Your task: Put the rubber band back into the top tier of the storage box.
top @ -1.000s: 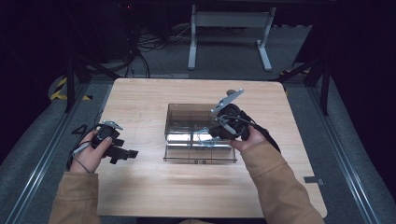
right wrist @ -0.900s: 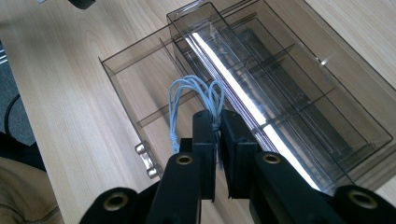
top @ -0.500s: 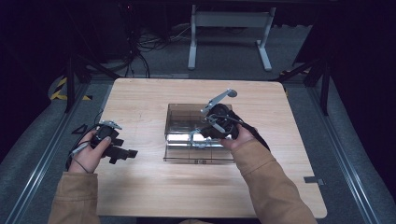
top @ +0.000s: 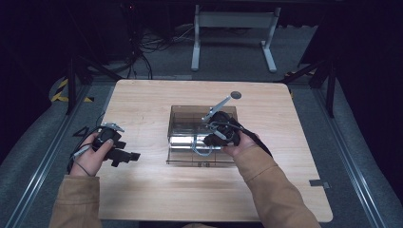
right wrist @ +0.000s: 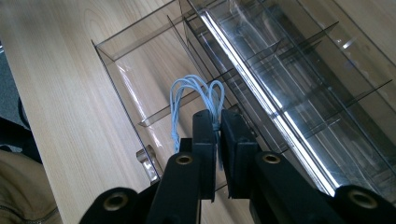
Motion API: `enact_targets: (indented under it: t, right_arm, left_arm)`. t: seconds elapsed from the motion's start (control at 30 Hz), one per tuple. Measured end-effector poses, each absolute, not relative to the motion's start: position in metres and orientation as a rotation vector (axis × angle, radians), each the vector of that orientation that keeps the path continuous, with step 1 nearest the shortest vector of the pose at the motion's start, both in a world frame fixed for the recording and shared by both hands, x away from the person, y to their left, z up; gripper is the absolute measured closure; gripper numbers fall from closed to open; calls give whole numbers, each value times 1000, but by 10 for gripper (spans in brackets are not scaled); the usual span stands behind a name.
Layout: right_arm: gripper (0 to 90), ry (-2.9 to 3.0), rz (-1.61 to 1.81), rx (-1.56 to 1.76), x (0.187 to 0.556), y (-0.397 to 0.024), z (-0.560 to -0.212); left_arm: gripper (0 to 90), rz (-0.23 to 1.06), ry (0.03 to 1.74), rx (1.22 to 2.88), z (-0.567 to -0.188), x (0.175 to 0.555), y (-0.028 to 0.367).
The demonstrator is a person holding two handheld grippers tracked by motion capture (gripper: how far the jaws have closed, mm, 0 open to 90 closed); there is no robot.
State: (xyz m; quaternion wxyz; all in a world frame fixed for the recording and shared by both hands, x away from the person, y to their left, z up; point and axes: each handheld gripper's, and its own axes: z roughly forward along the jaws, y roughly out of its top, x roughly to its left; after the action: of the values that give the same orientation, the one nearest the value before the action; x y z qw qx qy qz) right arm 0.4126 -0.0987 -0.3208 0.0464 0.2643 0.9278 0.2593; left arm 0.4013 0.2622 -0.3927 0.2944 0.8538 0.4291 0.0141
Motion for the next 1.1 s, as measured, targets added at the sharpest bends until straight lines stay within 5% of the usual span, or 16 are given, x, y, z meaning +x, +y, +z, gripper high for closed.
enact_targets:
  t: [1.1]
  right_arm:
    - [845,2898,675,861,418,-97,-350]
  left_arm:
    - [180,42,1141,2275,-393,401,263]
